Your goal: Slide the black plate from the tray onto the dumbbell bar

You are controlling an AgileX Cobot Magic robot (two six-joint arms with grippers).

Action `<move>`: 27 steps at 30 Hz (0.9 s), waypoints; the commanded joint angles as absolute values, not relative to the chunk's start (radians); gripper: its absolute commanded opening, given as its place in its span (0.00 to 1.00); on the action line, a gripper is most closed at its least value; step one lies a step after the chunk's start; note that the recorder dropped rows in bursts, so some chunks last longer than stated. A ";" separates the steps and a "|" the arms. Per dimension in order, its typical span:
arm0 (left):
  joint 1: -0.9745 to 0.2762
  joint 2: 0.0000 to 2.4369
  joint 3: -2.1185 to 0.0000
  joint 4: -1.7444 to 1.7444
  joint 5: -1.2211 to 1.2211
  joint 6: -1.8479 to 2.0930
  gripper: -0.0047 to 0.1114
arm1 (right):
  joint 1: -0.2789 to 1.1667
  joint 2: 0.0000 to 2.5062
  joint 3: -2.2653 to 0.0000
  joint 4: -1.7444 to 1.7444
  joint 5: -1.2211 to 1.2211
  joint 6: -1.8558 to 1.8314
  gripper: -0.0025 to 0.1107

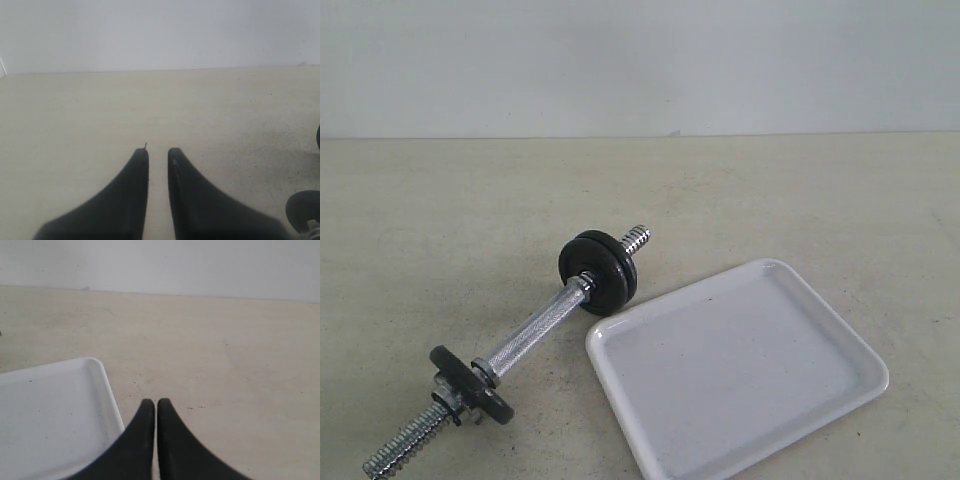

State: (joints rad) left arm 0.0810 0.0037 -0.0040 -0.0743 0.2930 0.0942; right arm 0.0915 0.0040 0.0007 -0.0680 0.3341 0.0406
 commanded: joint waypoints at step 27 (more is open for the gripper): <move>0.072 0.000 0.000 -0.086 0.294 0.099 0.16 | 0.090 0.000 0.000 -0.055 0.345 -0.009 0.02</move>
State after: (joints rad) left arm 0.0810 0.0037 -0.0040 -0.0743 0.2930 0.0942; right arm 0.0915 0.0040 0.0007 -0.0657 0.3455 0.0000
